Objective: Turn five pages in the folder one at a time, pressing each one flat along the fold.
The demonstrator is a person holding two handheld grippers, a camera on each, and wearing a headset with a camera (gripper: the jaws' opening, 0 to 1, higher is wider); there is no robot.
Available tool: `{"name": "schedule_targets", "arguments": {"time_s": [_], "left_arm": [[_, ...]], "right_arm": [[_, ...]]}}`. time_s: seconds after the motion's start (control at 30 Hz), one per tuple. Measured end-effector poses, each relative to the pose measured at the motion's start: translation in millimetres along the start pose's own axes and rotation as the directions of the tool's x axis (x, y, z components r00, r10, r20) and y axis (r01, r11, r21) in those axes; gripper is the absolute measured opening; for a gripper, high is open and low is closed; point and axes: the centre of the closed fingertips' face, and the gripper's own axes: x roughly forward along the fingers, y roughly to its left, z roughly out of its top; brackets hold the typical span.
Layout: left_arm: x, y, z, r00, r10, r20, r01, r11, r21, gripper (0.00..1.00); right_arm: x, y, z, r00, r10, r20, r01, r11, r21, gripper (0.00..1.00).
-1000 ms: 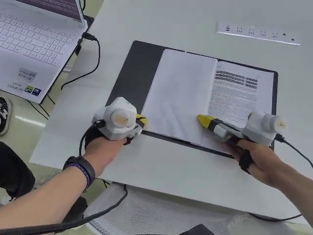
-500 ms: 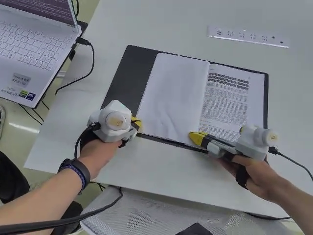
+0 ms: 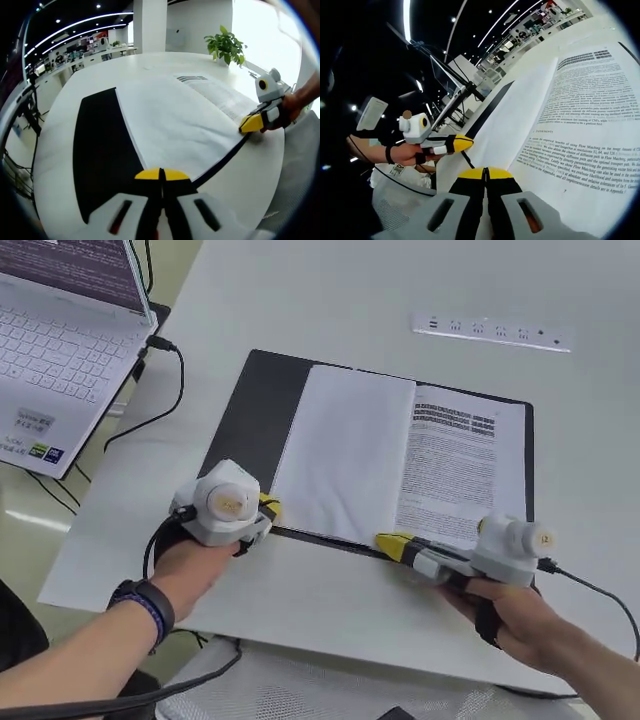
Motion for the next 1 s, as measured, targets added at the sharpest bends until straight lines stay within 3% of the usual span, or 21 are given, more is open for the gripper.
{"name": "schedule_targets", "arguments": {"time_s": [0.27, 0.33, 0.37, 0.53, 0.73, 0.87, 1.0], "left_arm": [[1.7, 1.4, 1.0, 0.9979, -0.04, -0.05, 0.038, 0.999, -0.035, 0.0], [0.4, -3.2, 0.9, 0.9949, -0.068, -0.074, 0.062, 0.995, -0.078, 0.03], [-0.9, -9.0, 4.6, 0.9938, -0.094, -0.059, 0.088, 0.991, -0.106, 0.07], [-12.0, -18.7, 10.3, 0.9938, -0.098, -0.053, 0.095, 0.994, -0.058, 0.18], [-29.8, -35.2, 25.5, 0.9924, -0.119, -0.031, 0.119, 0.993, -0.007, 0.32], [-31.0, -33.8, 28.0, 0.9922, -0.123, -0.019, 0.123, 0.992, 0.004, 0.34], [-39.0, -36.1, 33.3, 0.9925, -0.122, -0.007, 0.122, 0.992, 0.01, 0.36]], "right_arm": [[-0.1, -0.4, 2.2, 0.9986, -0.04, -0.033, 0.041, 0.999, 0.011, 0.0], [-2.3, -4.6, 7.1, 0.9972, -0.073, -0.015, 0.074, 0.997, 0.02, 0.0], [-4.8, -5.9, 10.0, 0.9962, -0.086, -0.007, 0.087, 0.996, 0.031, 0.0], [-18.5, -5.2, 19.5, 0.9926, -0.12, -0.021, 0.118, 0.99, -0.073, 0.11], [-45.5, -9.6, 37.3, 0.9817, -0.188, 0.033, 0.19, 0.971, -0.143, 0.23], [-63.4, -10.3, 40.6, 0.9726, -0.228, 0.047, 0.233, 0.955, -0.184, 0.33], [-81.9, -11.5, 41.2, 0.9643, -0.26, 0.05, 0.265, 0.941, -0.213, 0.37]]}}
